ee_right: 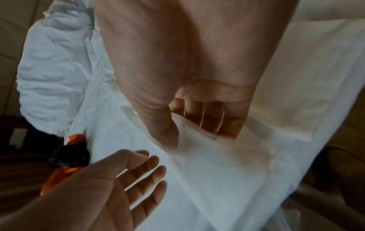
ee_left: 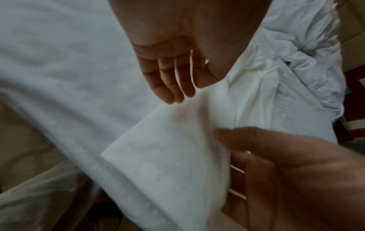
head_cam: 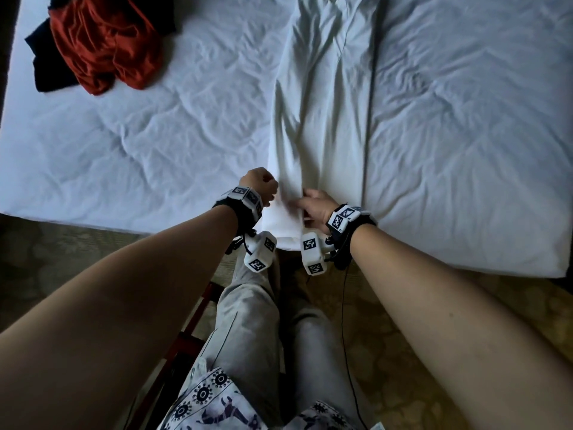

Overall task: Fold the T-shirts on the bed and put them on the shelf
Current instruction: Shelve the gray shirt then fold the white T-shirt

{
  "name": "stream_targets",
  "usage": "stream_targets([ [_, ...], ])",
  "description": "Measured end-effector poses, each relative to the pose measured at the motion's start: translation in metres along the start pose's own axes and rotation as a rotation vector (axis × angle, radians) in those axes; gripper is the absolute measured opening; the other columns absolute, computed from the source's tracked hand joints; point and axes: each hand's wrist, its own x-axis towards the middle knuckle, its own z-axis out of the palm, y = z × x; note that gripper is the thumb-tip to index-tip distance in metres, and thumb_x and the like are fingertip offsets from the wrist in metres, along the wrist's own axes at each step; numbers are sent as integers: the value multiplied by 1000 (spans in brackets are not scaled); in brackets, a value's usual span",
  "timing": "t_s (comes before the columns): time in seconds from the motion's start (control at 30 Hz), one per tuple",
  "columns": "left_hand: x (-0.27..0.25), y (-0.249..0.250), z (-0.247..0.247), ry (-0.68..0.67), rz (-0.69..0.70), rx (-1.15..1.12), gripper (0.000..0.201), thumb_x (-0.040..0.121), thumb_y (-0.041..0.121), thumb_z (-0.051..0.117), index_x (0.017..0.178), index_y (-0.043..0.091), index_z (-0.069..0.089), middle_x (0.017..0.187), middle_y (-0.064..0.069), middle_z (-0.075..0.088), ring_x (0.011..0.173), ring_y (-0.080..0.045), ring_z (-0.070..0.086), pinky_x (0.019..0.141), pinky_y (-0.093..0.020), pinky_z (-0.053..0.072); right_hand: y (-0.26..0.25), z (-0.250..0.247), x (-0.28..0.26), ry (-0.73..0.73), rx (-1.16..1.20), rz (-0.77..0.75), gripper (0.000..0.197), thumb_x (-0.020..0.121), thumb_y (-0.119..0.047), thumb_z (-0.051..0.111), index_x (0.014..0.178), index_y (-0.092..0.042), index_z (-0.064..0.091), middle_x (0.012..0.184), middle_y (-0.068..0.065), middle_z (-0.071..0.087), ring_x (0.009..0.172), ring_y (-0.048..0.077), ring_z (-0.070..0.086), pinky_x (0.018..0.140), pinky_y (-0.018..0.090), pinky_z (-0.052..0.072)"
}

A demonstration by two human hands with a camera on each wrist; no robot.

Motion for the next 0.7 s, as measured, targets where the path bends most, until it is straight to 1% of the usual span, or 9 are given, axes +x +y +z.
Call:
stream_targets([
  [0.07,2,-12,0,40,-65,91,5,82,15,59,87,15,57,91,-14,68,85,-31,68,76,-42,59,8,0,-6,-19,-78,19,31,84,-1,66,114,-8,63,97,12,66,84,25,63,80,39,55],
  [0.17,4,-30,4,-45,-168,182,31,79,24,66,104,14,51,100,-13,66,90,-29,66,82,-43,58,23,0,-8,-9,-162,57,23,82,7,63,98,-8,62,92,15,64,77,26,64,75,39,59],
  [0.27,0,-39,9,-82,-187,255,43,77,26,72,110,12,48,105,-13,65,93,-29,65,77,-37,55,37,-2,-7,77,-283,62,15,81,4,63,84,-11,60,89,16,67,74,27,69,65,36,61],
  [0.37,-4,-43,13,-66,-215,350,47,79,26,74,114,8,48,104,-12,57,92,-30,59,69,-33,42,44,-3,-8,158,-453,26,8,77,-8,60,84,-12,59,82,13,69,73,30,70,66,41,61],
  [0.43,-7,-42,14,-79,-200,386,39,79,26,75,108,9,56,99,-11,61,86,-29,60,68,-32,43,43,-4,-10,223,-555,-14,14,76,-13,59,90,-11,59,83,8,67,75,29,66,63,32,55],
  [0.5,-8,-44,14,-145,-178,434,28,82,26,72,102,9,65,98,-11,66,92,-29,65,73,-32,49,44,-5,-11,283,-579,-51,17,77,-12,59,94,-11,59,84,5,64,75,26,58,57,25,41],
  [0.57,-11,-46,15,-189,-179,446,27,84,27,68,105,9,70,104,-12,67,100,-30,65,82,-33,52,47,-5,-10,320,-573,-58,17,77,-12,59,94,-13,59,86,4,65,77,25,60,60,24,41],
  [0.63,-11,-50,15,-198,-199,396,30,82,29,69,103,8,71,98,-15,68,92,-32,65,80,-34,52,51,-5,-9,319,-597,-42,17,76,-14,61,93,-16,59,89,3,66,82,25,62,66,26,48],
  [0.7,-9,-53,16,-192,-231,315,33,80,26,69,103,2,69,91,-19,67,85,-33,64,77,-35,52,55,-6,-9,306,-639,-21,14,77,-16,63,90,-18,60,91,2,65,84,24,62,73,29,51],
])
